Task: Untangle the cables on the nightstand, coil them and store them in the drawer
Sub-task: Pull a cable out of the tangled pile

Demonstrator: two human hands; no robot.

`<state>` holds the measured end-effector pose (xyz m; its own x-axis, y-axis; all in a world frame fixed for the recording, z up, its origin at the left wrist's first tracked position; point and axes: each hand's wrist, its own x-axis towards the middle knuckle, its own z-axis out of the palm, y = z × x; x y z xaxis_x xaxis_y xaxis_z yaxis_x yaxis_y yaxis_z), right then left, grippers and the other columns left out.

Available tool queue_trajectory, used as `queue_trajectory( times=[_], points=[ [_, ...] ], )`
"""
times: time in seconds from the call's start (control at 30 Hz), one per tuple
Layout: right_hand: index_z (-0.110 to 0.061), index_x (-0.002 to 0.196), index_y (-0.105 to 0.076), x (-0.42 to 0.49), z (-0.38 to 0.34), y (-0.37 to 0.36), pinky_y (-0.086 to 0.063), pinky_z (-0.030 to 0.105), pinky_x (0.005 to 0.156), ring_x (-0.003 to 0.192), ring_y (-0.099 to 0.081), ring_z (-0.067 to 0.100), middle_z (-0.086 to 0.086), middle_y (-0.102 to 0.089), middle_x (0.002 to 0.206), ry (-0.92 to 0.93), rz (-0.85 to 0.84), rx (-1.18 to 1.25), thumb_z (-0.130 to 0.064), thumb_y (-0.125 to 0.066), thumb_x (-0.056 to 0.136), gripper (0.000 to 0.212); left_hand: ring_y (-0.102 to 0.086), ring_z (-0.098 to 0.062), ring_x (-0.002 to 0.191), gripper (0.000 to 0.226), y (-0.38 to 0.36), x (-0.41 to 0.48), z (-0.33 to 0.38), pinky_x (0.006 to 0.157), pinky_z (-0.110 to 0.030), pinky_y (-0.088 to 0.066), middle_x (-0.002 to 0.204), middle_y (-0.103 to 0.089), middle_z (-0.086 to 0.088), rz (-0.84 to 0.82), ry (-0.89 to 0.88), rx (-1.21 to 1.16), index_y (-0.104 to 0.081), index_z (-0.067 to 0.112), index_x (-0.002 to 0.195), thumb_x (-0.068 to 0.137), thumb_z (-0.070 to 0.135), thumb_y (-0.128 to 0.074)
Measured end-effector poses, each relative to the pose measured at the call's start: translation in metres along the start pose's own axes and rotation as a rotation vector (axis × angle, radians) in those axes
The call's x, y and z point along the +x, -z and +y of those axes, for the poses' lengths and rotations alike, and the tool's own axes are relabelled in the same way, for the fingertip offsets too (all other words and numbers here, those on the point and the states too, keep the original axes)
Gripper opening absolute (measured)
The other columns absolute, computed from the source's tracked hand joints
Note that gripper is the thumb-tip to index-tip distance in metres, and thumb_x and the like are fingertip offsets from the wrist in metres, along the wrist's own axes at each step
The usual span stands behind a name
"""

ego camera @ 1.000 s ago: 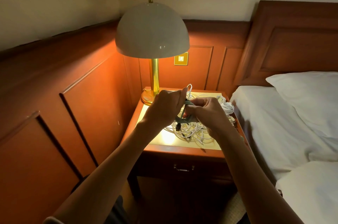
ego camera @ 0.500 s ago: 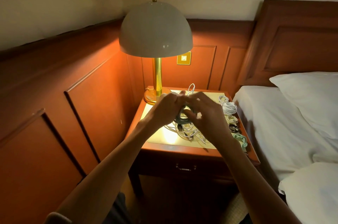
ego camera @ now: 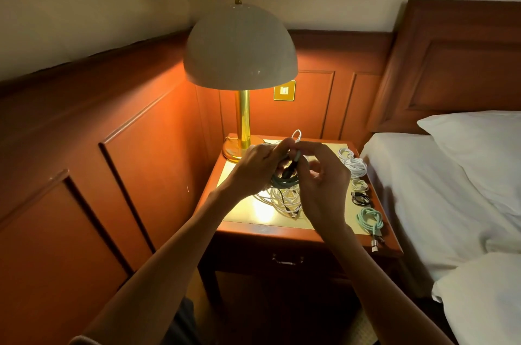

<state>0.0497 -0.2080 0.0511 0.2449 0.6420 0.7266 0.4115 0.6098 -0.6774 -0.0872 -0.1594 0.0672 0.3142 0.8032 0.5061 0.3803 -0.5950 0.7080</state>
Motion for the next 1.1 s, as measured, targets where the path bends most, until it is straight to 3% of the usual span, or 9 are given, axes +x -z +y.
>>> queue_trajectory(
  times=[0.1, 0.2, 0.27, 0.37, 0.6, 0.8, 0.93, 1.03, 1.1],
  points=[
    [-0.024, 0.104, -0.072, 0.003, -0.005, 0.000, -0.050, 0.009, 0.071, 0.087, -0.070, 0.005, -0.016, -0.072, 0.099, -0.045, -0.005, -0.011, -0.006, -0.064, 0.095, 0.022, -0.065, -0.038, 0.068, 0.064, 0.002, 0.002, 0.001, 0.074, -0.056, -0.056, 0.068, -0.064, -0.017, -0.064, 0.122, -0.087, -0.064, -0.003, 0.077, 0.097, 0.052, -0.040],
    [-0.018, 0.106, -0.073, 0.006, -0.009, 0.005, -0.053, 0.014, 0.067, 0.082, -0.068, 0.004, -0.011, -0.072, 0.097, 0.144, -0.007, -0.155, -0.007, -0.065, 0.095, 0.017, -0.055, -0.019, 0.055, 0.051, 0.003, 0.002, 0.002, 0.061, -0.038, -0.052, 0.053, -0.054, 0.006, -0.117, 0.108, -0.082, -0.056, 0.012, 0.065, 0.104, 0.039, -0.037],
    [-0.013, 0.105, -0.075, 0.010, -0.007, 0.009, -0.053, 0.017, 0.067, 0.080, -0.067, 0.007, -0.002, -0.075, 0.096, 0.287, -0.046, -0.266, -0.006, -0.068, 0.092, 0.016, -0.050, -0.011, 0.049, 0.050, 0.003, 0.001, 0.001, 0.054, -0.026, -0.046, 0.051, -0.050, 0.010, -0.125, 0.106, -0.064, -0.052, 0.015, 0.063, 0.107, 0.034, -0.035],
    [-0.011, 0.103, -0.073, 0.016, -0.004, 0.010, -0.054, 0.023, 0.065, 0.075, -0.070, 0.013, 0.001, -0.076, 0.094, 0.310, -0.114, -0.343, -0.008, -0.069, 0.092, 0.013, -0.048, -0.005, 0.044, 0.052, 0.002, 0.000, -0.004, 0.049, -0.018, -0.043, 0.051, -0.049, 0.011, -0.101, 0.119, -0.058, -0.049, 0.017, 0.061, 0.108, 0.032, -0.034],
    [-0.027, 0.089, -0.071, 0.025, -0.004, 0.006, -0.058, 0.029, 0.069, 0.073, -0.068, 0.001, -0.021, -0.069, 0.080, -0.130, -0.069, -0.147, -0.032, -0.065, 0.096, 0.010, -0.046, -0.007, 0.043, 0.056, -0.002, 0.000, -0.006, 0.047, -0.023, -0.043, 0.058, -0.052, -0.002, -0.102, 0.120, 0.015, -0.054, 0.011, 0.065, 0.107, 0.040, -0.033],
    [-0.021, 0.091, -0.080, 0.036, -0.003, 0.037, -0.062, 0.032, 0.066, 0.075, -0.074, 0.012, -0.004, -0.077, 0.085, -0.339, -0.258, 0.086, -0.018, -0.079, 0.084, 0.008, -0.047, -0.003, 0.036, 0.052, 0.010, 0.001, -0.008, 0.042, -0.015, -0.042, 0.054, -0.050, 0.005, -0.043, 0.105, 0.058, -0.052, 0.017, 0.062, 0.108, 0.035, -0.036],
    [-0.022, 0.097, -0.080, 0.034, 0.003, 0.048, -0.042, 0.001, 0.069, 0.071, -0.065, -0.007, -0.013, -0.075, 0.089, -0.052, -0.348, -0.360, -0.022, -0.077, 0.087, 0.011, -0.049, -0.001, 0.037, 0.050, 0.009, 0.004, -0.003, 0.045, -0.011, -0.041, 0.054, -0.052, 0.005, -0.020, 0.077, 0.082, -0.052, 0.019, 0.061, 0.108, 0.032, -0.037],
    [-0.017, 0.104, -0.078, 0.031, 0.017, 0.045, -0.043, 0.014, 0.075, 0.084, -0.066, 0.009, 0.001, -0.076, 0.102, 0.136, -0.359, -0.586, -0.019, -0.075, 0.088, 0.017, -0.046, -0.001, 0.039, 0.050, 0.003, 0.007, 0.000, 0.042, -0.016, -0.042, 0.057, -0.052, 0.002, -0.078, 0.200, -0.073, -0.053, 0.015, 0.067, 0.108, 0.038, -0.035],
    [-0.013, 0.104, -0.077, 0.028, 0.024, 0.040, -0.040, 0.013, 0.077, 0.091, -0.064, 0.014, 0.006, -0.073, 0.108, 0.131, -0.284, -0.594, -0.016, -0.075, 0.086, 0.018, -0.047, -0.003, 0.039, 0.050, -0.005, 0.008, 0.000, 0.041, -0.018, -0.041, 0.058, -0.052, 0.001, -0.106, 0.258, -0.131, -0.052, 0.015, 0.069, 0.108, 0.041, -0.032]
  ],
)
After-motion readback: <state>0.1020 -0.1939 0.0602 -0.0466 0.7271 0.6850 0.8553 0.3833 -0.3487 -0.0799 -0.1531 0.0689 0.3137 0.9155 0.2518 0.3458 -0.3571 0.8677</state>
